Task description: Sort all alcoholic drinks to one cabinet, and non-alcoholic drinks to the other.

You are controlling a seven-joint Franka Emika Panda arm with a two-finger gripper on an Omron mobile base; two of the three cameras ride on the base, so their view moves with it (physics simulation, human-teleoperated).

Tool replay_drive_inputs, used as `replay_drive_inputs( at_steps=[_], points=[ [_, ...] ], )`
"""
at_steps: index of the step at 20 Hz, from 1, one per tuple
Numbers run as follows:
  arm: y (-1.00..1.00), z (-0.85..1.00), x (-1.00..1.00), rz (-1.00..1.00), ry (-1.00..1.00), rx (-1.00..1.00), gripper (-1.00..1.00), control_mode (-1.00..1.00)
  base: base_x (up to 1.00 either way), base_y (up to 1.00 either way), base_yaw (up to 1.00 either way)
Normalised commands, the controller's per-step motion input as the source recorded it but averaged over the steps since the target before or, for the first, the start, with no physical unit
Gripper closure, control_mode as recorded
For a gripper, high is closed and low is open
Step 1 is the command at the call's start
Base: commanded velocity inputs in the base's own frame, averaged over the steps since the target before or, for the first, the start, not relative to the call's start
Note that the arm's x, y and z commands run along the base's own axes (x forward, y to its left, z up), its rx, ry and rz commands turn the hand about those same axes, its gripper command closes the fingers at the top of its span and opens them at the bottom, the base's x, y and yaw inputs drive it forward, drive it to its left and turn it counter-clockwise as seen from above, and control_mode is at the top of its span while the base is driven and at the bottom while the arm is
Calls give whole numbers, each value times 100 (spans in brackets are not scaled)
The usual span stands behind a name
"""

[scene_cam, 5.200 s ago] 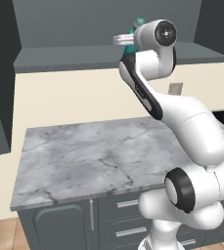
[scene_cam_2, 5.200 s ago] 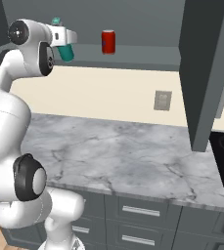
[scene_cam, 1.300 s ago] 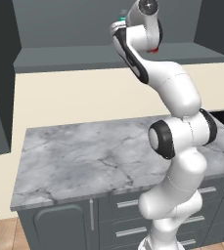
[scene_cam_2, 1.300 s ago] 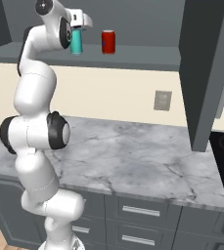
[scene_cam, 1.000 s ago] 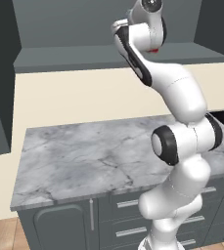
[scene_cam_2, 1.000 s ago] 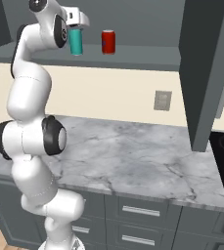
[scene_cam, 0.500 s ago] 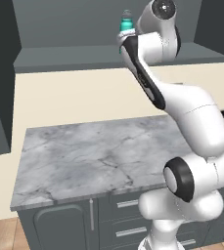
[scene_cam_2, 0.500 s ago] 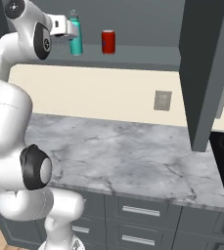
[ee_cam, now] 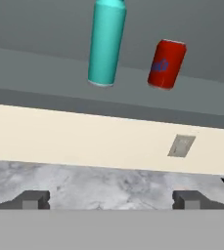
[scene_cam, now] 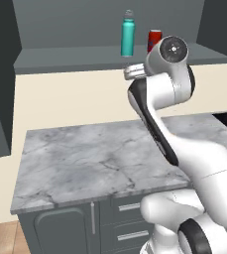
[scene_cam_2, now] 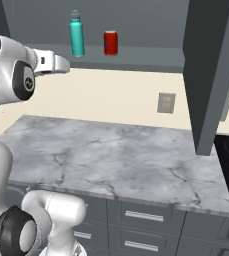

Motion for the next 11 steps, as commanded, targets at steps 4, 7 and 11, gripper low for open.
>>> replay_drive_inputs(
  at_steps=[4,7,11],
  points=[
    [0,-63,-79,-10,13,3,-100,-100,0,0,0],
    [0,-65,-66,-11,18,4,-100,-100,0,0,0],
    [0,-74,-62,-8,18,5,-100,-100,0,0,0]
  ],
)
